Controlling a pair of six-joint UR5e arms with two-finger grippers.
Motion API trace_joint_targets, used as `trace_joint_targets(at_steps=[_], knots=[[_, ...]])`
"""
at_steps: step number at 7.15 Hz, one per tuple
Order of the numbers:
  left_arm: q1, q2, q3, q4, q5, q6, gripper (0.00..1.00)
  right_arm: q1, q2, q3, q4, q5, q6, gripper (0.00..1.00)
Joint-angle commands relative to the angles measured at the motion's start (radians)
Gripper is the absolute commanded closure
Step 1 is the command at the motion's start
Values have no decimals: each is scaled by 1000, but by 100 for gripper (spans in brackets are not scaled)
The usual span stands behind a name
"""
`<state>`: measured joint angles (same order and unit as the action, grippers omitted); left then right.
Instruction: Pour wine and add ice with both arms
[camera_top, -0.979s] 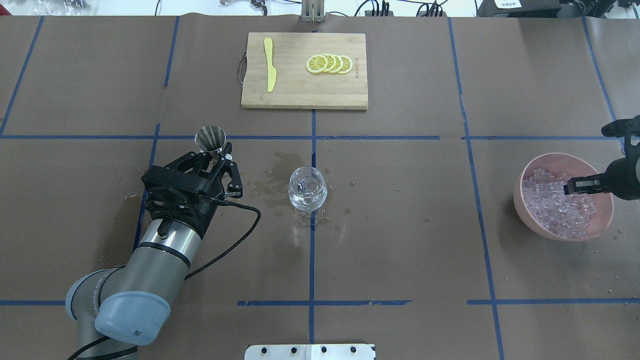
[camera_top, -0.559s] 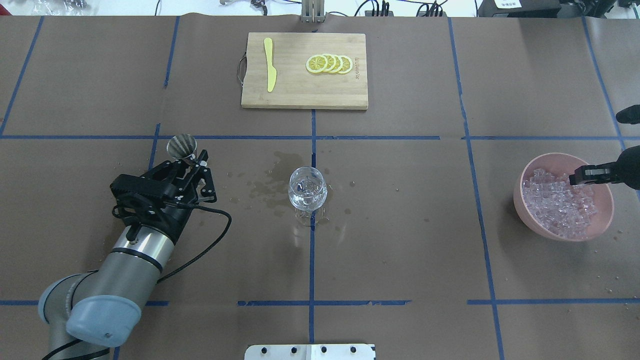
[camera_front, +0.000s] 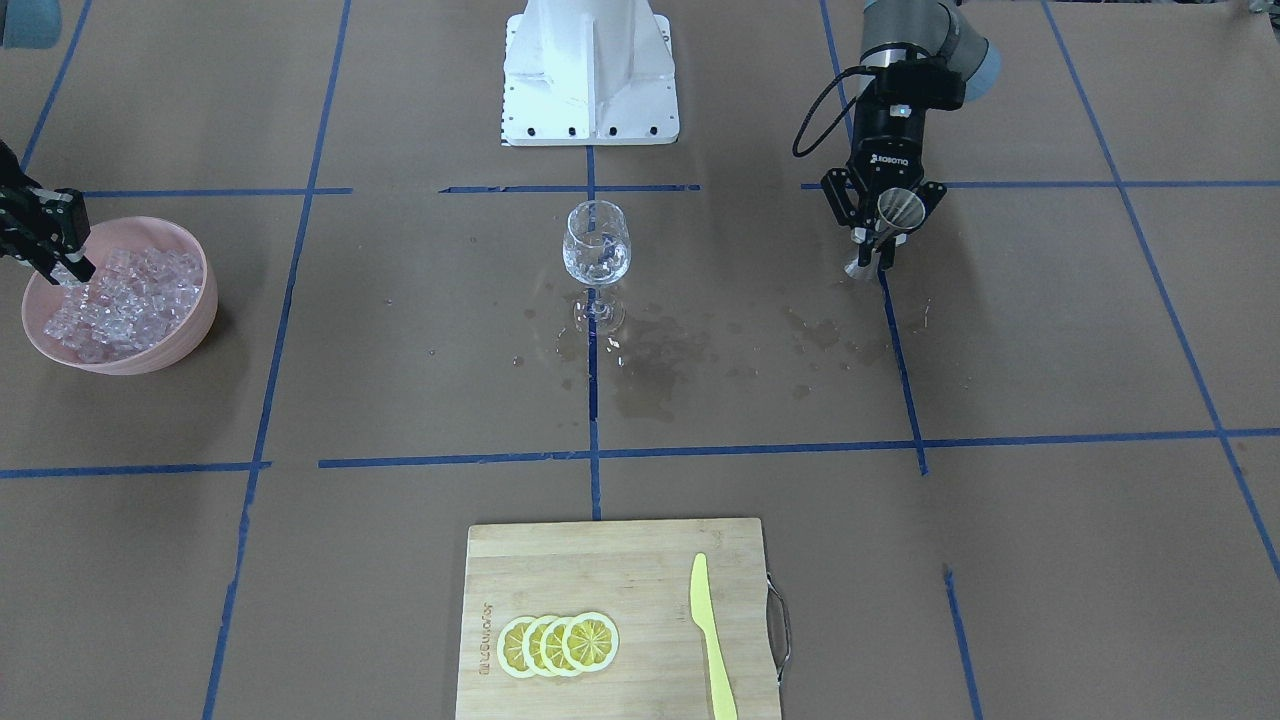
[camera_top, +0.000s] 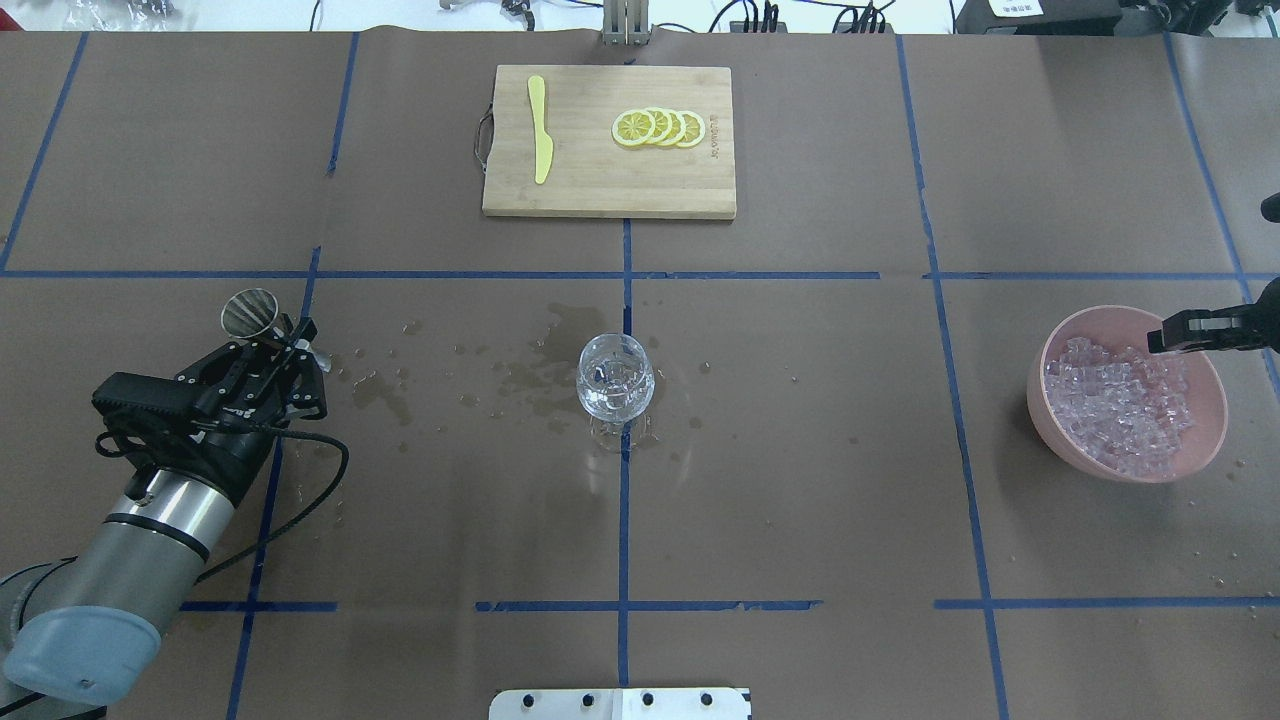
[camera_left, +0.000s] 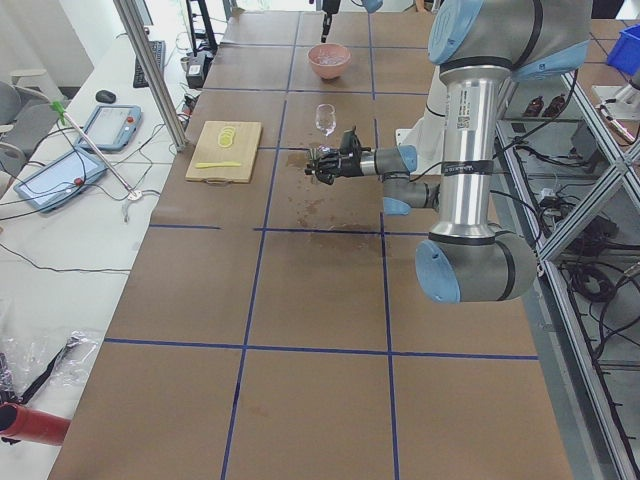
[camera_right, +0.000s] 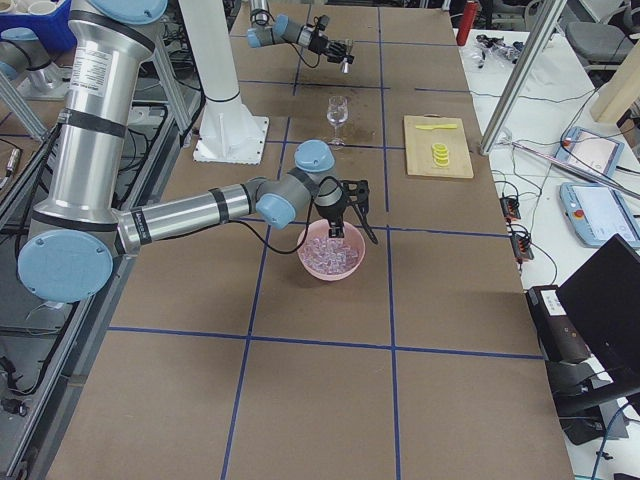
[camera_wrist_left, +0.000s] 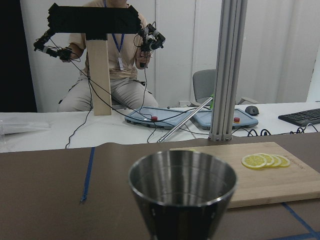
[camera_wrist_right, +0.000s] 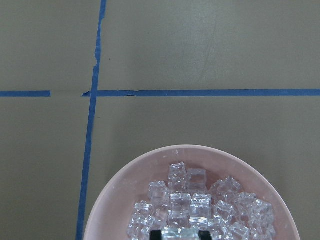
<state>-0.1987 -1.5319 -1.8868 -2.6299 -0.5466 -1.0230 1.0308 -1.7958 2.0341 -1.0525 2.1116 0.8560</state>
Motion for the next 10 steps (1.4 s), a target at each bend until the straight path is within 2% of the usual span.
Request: trace_joint_targets(at_steps=[1, 5, 10], knots=[[2, 30, 71, -5, 37, -96, 100, 12, 10, 5, 2, 4, 0, 100], [19, 30, 194, -5, 129, -233, 100, 15, 10, 34, 3, 7, 2, 100], [96, 72, 212, -5, 148, -322, 100, 14, 13, 49, 12, 7, 12, 100]])
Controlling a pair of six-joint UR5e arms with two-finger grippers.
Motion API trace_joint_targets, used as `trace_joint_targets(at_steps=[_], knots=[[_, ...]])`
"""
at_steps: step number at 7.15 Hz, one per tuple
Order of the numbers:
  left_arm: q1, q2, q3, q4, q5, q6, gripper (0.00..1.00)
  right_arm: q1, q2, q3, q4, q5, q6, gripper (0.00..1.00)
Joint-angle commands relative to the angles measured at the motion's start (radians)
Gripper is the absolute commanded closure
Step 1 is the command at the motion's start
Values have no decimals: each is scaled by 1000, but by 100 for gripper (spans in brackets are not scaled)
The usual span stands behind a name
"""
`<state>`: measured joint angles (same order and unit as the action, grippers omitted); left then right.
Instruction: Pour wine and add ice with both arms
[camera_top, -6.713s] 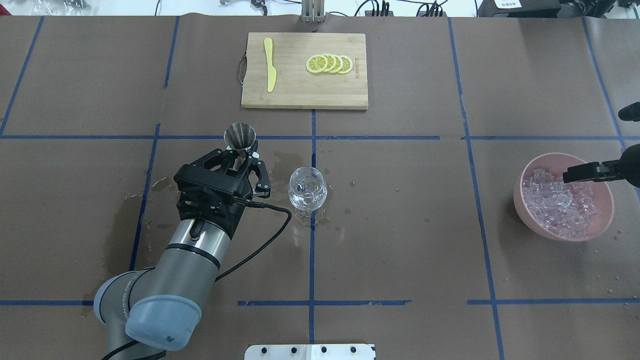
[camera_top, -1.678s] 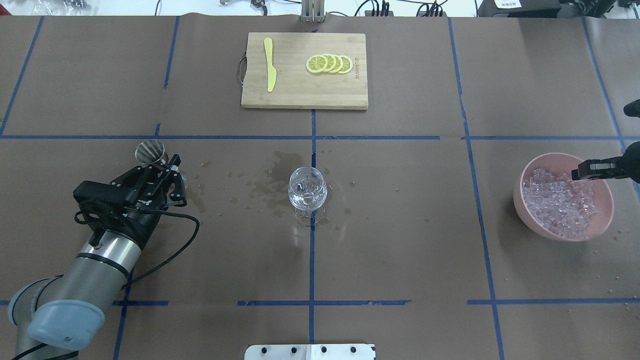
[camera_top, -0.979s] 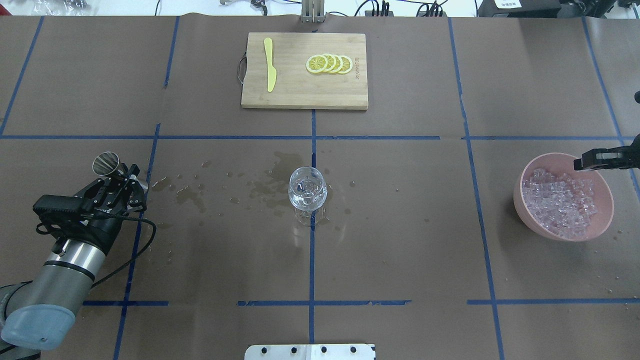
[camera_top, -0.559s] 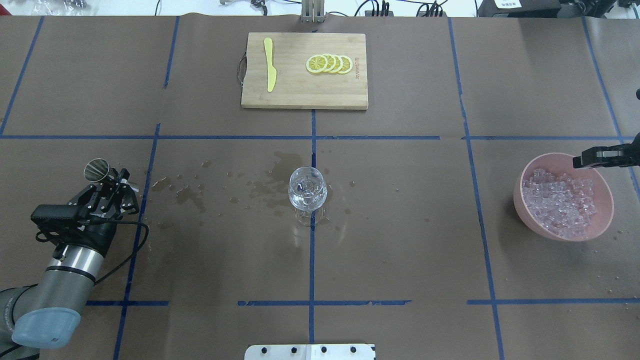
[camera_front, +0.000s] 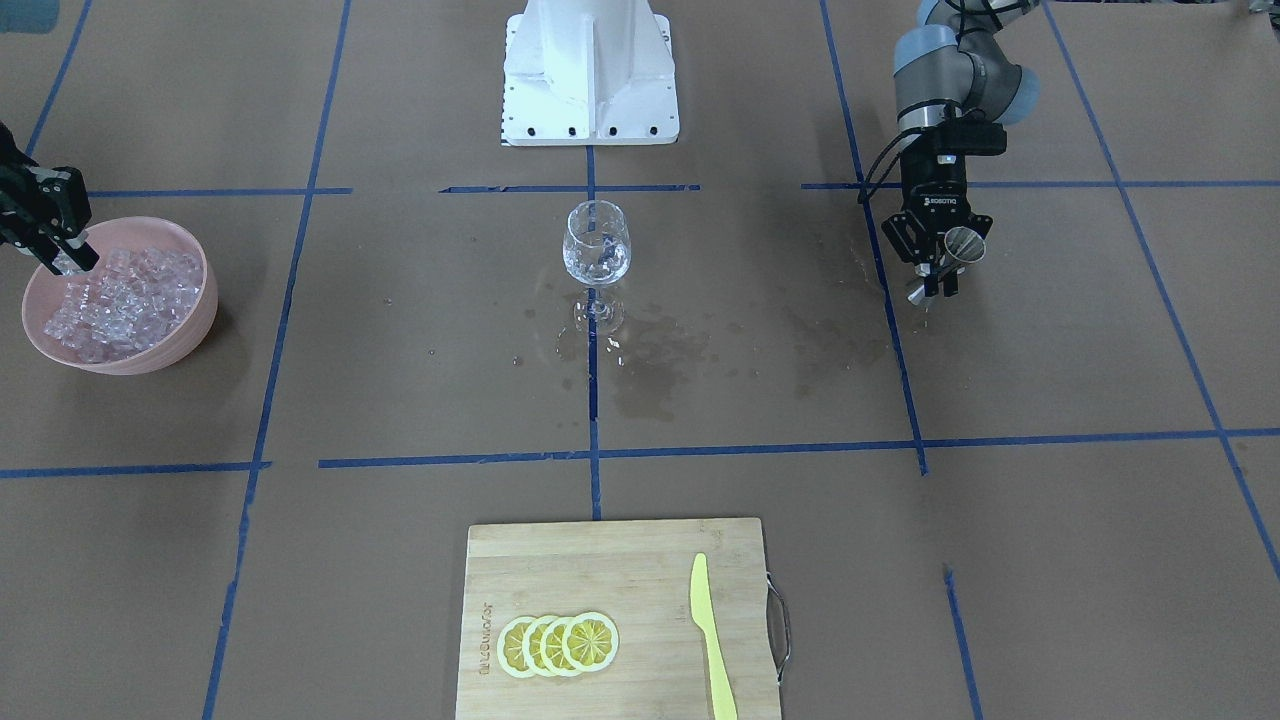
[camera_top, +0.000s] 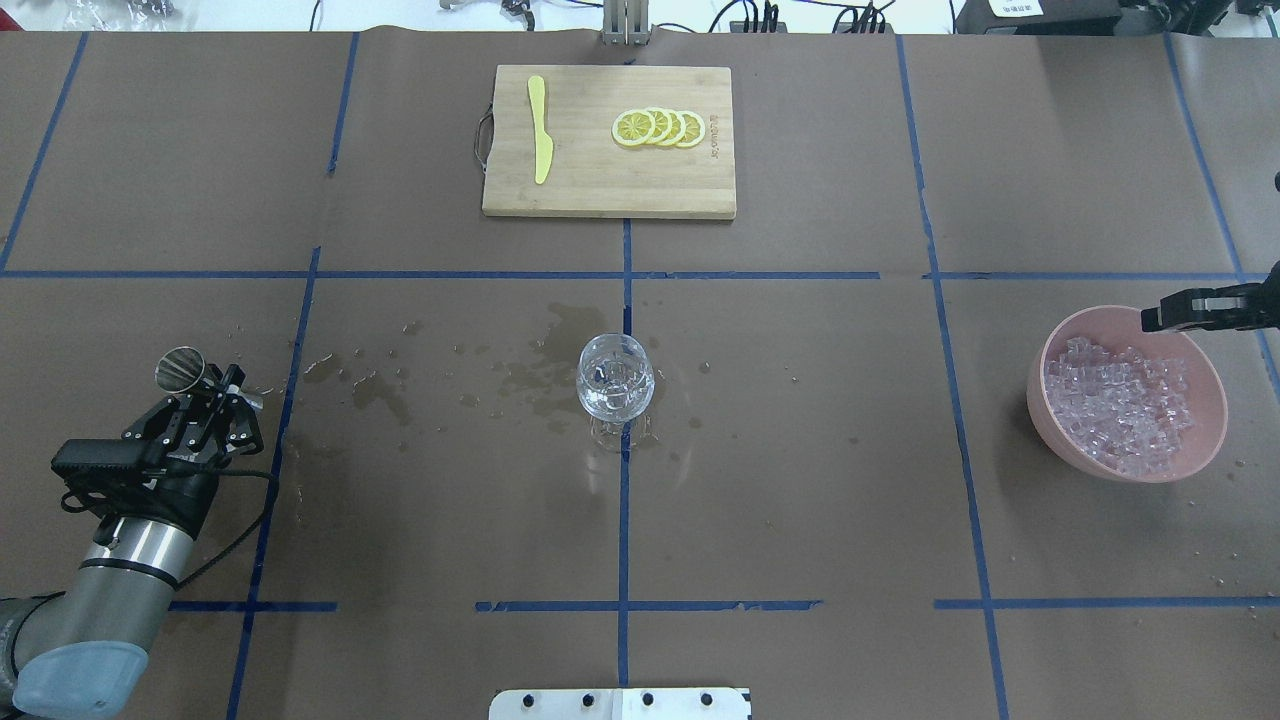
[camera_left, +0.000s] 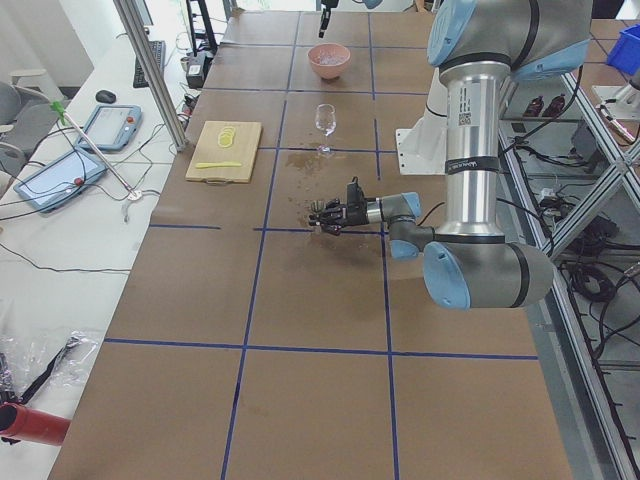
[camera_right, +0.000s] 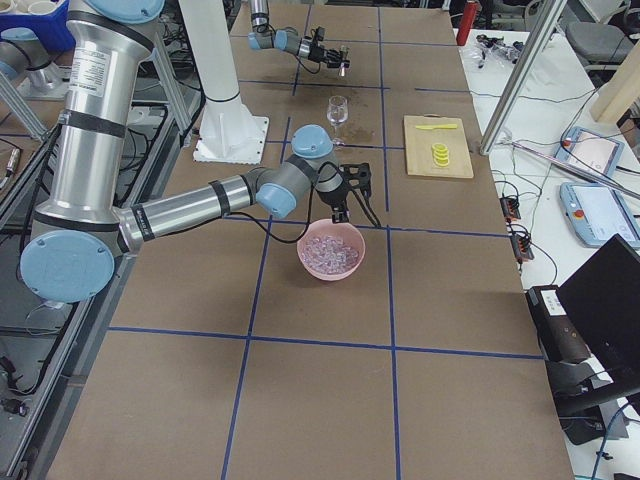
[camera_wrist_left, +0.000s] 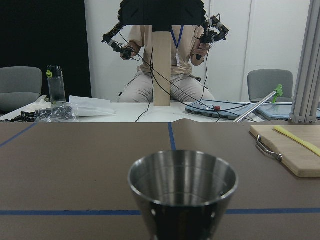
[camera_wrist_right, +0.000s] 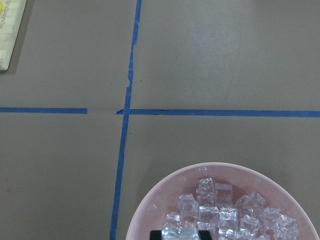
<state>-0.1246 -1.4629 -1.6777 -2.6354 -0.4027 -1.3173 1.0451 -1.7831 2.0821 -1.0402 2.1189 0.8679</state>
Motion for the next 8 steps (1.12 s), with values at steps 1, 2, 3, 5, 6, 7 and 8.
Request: trace_joint_targets(at_steps=[1, 2, 3, 5, 6, 7, 8], knots=[[32, 3, 16, 2, 37, -49, 100, 0, 1, 3, 2, -2, 0, 100], [33, 4, 24, 2, 39, -49, 100, 1, 1, 10, 2, -2, 0, 100], [33, 3, 39, 2, 41, -63, 100, 1, 1, 21, 2, -2, 2, 100], [39, 3, 42, 2, 41, -65, 99, 1, 1, 32, 2, -4, 3, 100], [40, 3, 44, 3, 41, -65, 90, 1, 2, 38, 2, -4, 5, 100], [42, 3, 46, 3, 41, -65, 83, 0, 2, 44, 2, -5, 14, 100], [45, 1, 53, 5, 41, -65, 79, 0, 5, 44, 3, -5, 17, 100]])
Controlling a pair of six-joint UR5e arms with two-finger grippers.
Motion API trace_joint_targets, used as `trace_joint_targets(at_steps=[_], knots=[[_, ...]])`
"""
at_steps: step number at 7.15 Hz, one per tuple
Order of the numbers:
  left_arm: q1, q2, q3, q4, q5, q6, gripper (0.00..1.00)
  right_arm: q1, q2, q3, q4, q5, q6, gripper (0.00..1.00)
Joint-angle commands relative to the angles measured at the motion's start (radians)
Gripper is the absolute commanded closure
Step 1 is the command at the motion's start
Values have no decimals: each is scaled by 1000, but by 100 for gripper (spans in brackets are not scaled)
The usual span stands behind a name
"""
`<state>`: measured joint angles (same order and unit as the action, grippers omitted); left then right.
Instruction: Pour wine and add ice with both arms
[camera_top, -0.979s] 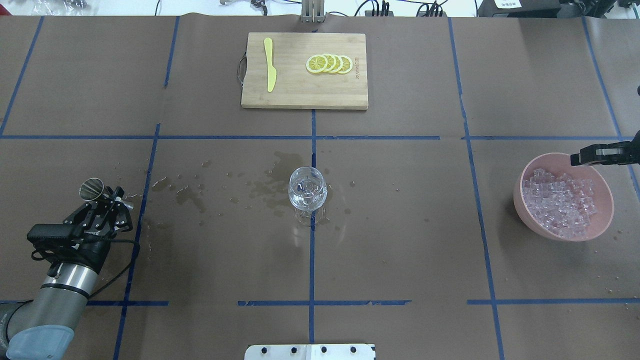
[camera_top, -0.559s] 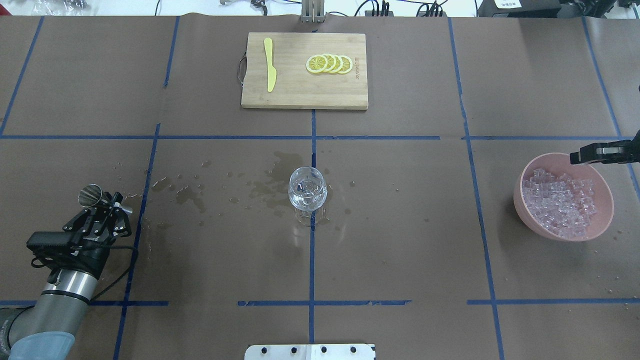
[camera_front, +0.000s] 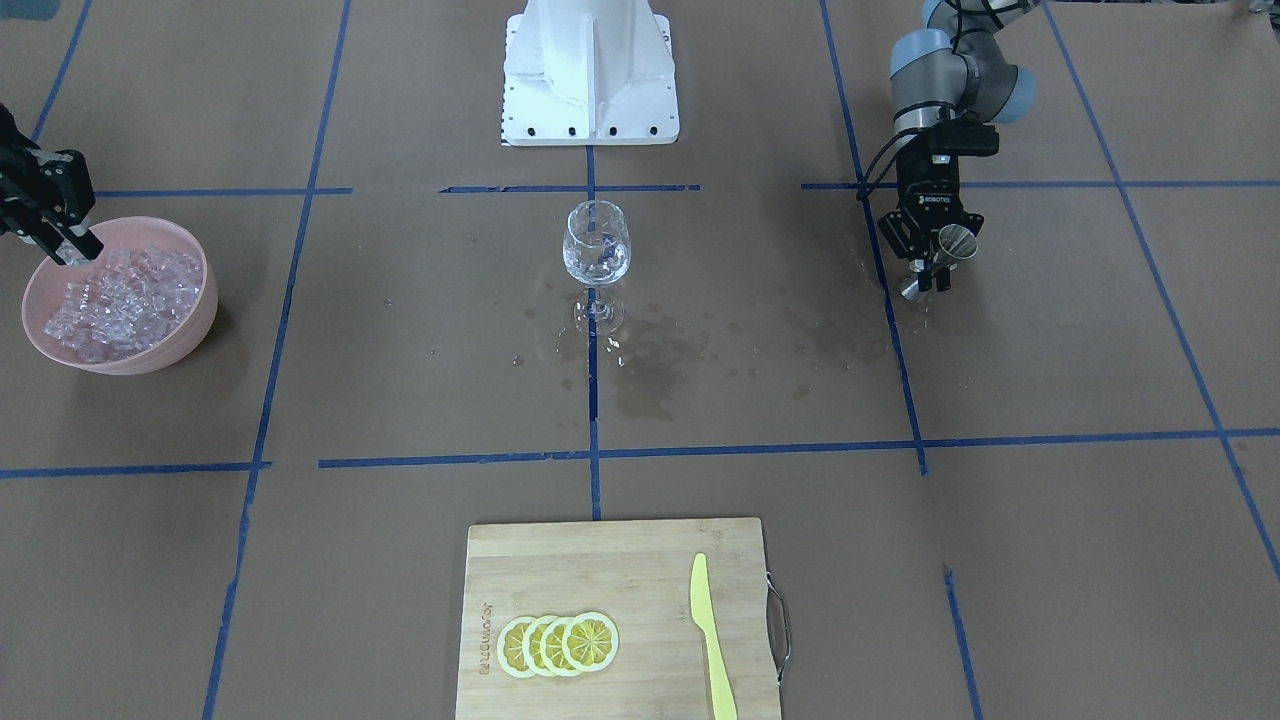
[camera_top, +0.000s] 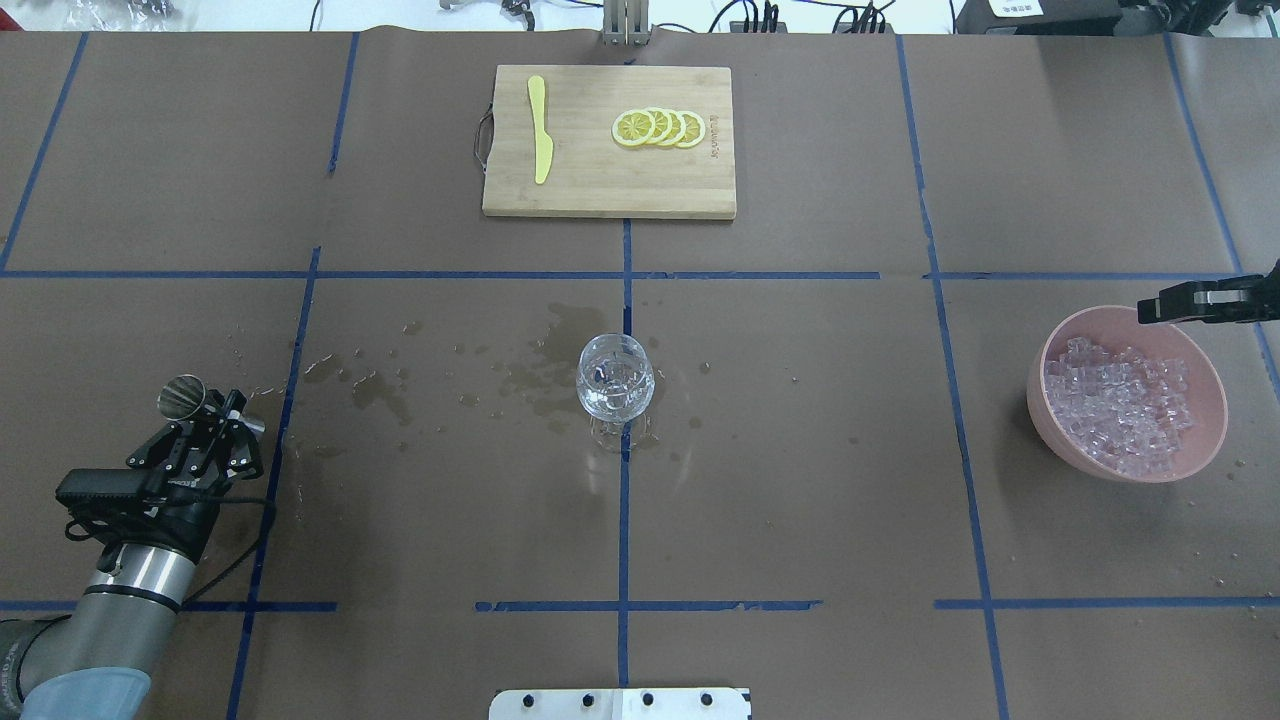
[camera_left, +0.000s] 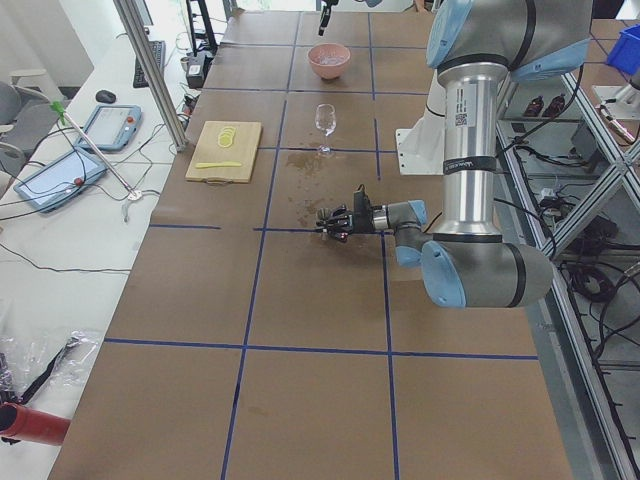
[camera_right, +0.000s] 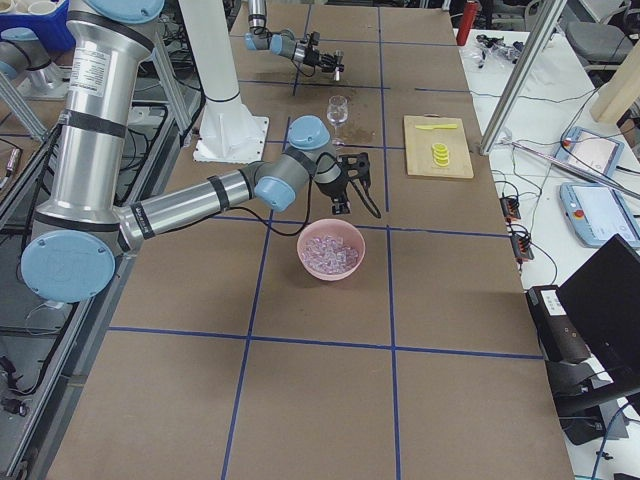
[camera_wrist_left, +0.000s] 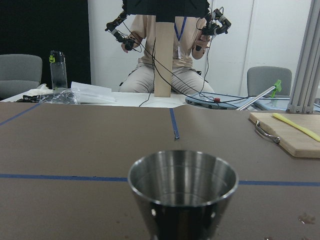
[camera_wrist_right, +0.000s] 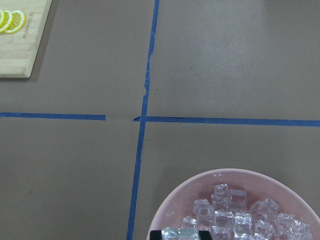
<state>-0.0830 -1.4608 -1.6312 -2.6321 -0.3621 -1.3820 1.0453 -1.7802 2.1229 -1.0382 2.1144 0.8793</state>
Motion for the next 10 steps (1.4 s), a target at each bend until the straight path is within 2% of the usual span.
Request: trace_joint_targets(at_steps=[1, 4, 5, 6, 8, 9, 10], knots=[[5, -4, 19, 1, 0, 0, 79, -1, 24, 3, 1, -1, 27, 100], [12, -9, 17, 1, 0, 0, 66, 1, 38, 15, 0, 4, 44, 100], [12, -10, 16, 0, 0, 0, 54, -1, 41, 17, 0, 7, 44, 100], [12, -9, 16, 0, -1, 0, 48, 1, 45, 17, 1, 53, 46, 100], [12, -9, 13, 0, -1, 0, 42, 1, 85, 23, 0, 68, 93, 100], [11, -9, 10, 0, -1, 1, 28, 1, 116, 25, 0, 73, 130, 100], [11, -7, 7, 0, -1, 9, 8, 1, 142, 23, 0, 81, 169, 100]])
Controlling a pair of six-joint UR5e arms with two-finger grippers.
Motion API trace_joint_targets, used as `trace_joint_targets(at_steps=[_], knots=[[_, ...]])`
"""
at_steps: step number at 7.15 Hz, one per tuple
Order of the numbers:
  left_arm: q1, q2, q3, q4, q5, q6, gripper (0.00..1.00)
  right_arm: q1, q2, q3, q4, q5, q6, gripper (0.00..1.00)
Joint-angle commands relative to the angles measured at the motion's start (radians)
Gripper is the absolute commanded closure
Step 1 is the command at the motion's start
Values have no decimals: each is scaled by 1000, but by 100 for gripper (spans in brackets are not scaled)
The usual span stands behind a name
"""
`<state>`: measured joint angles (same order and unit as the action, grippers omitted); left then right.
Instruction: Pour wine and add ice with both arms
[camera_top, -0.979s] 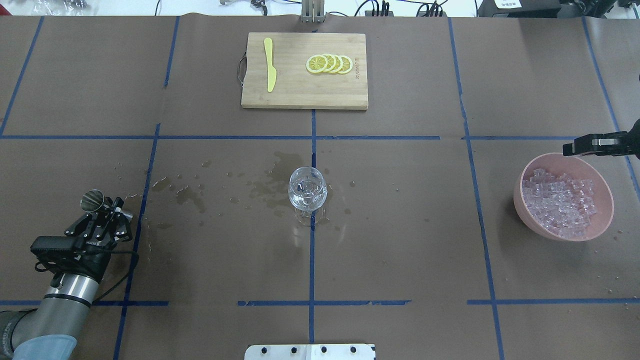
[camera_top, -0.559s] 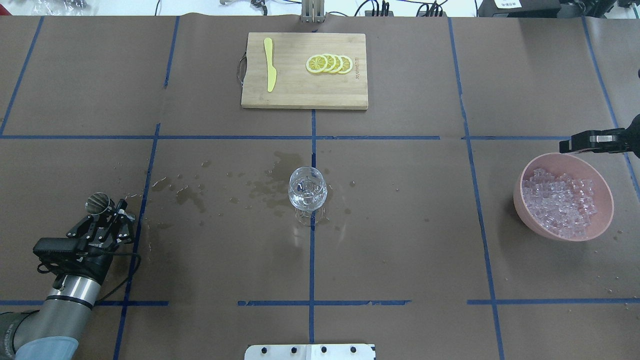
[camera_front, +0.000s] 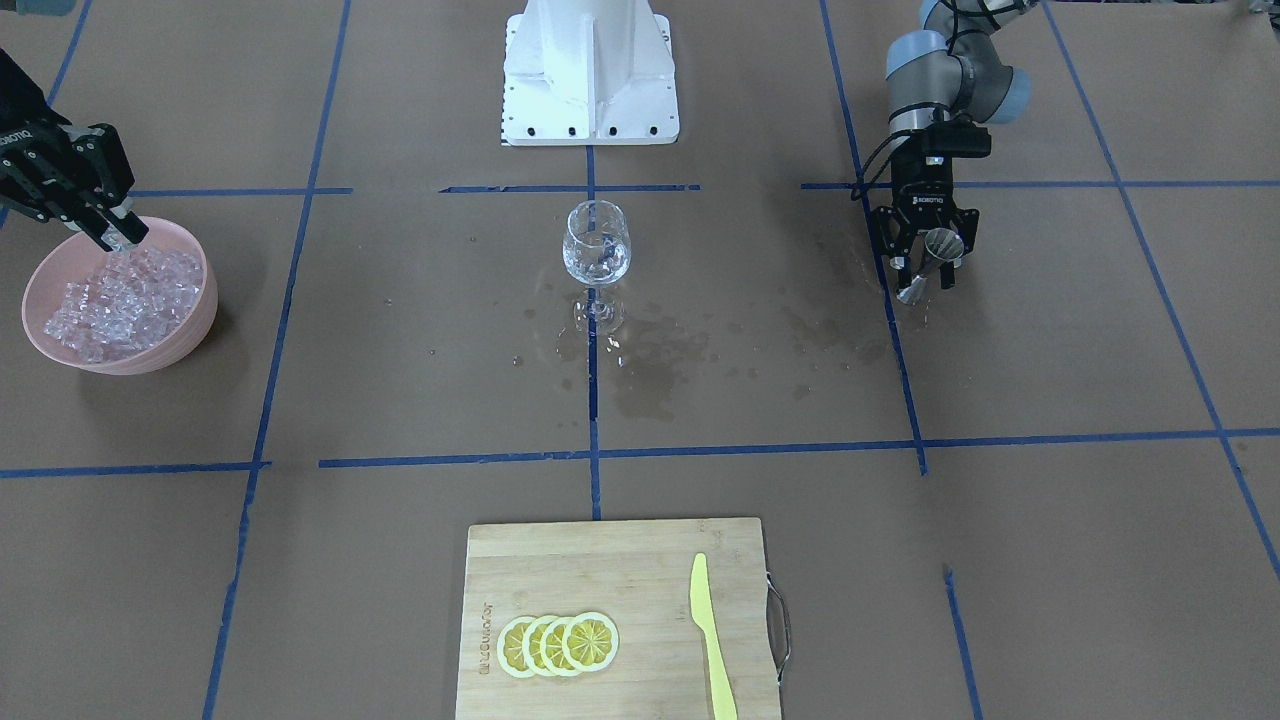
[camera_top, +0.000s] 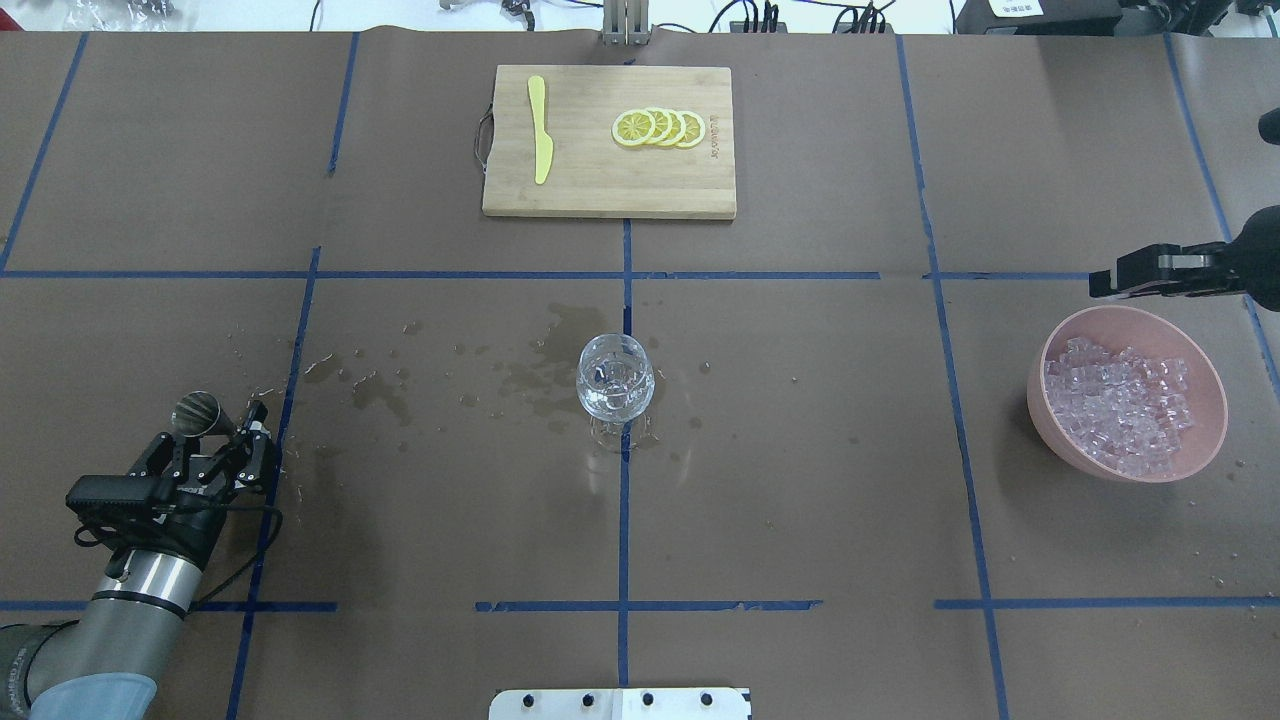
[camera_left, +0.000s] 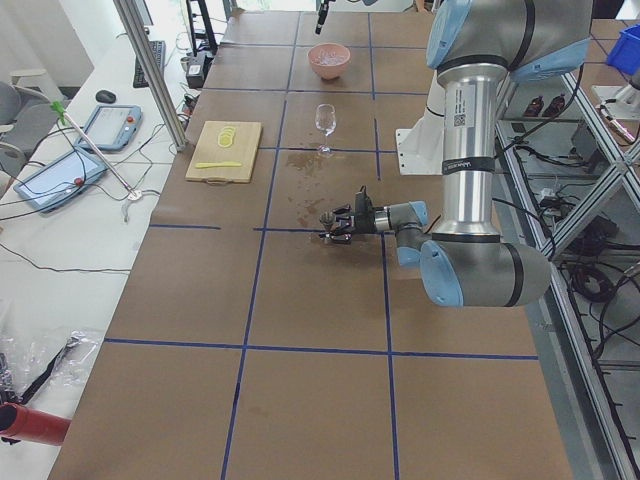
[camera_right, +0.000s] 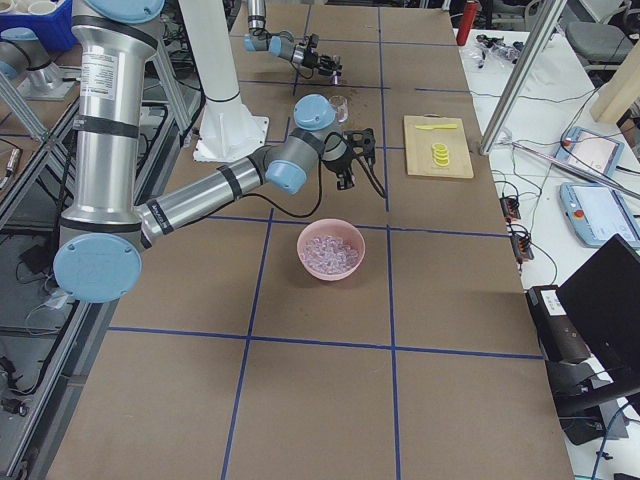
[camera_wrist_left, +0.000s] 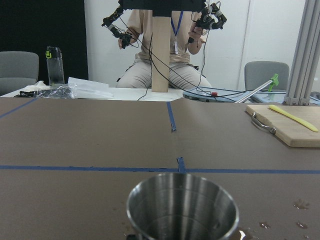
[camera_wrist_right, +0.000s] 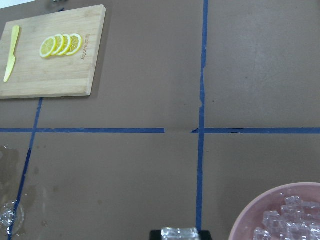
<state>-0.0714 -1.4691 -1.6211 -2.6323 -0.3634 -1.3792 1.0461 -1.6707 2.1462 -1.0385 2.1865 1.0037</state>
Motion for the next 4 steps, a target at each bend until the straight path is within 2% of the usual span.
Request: trace_joint_targets(at_steps=[1, 4], knots=[[-2, 1, -10, 0, -5, 11, 0, 0, 66, 0, -2, 39, 74, 100], [-2, 13, -28, 0, -64, 26, 0, -3, 124, 0, -5, 56, 125, 100]])
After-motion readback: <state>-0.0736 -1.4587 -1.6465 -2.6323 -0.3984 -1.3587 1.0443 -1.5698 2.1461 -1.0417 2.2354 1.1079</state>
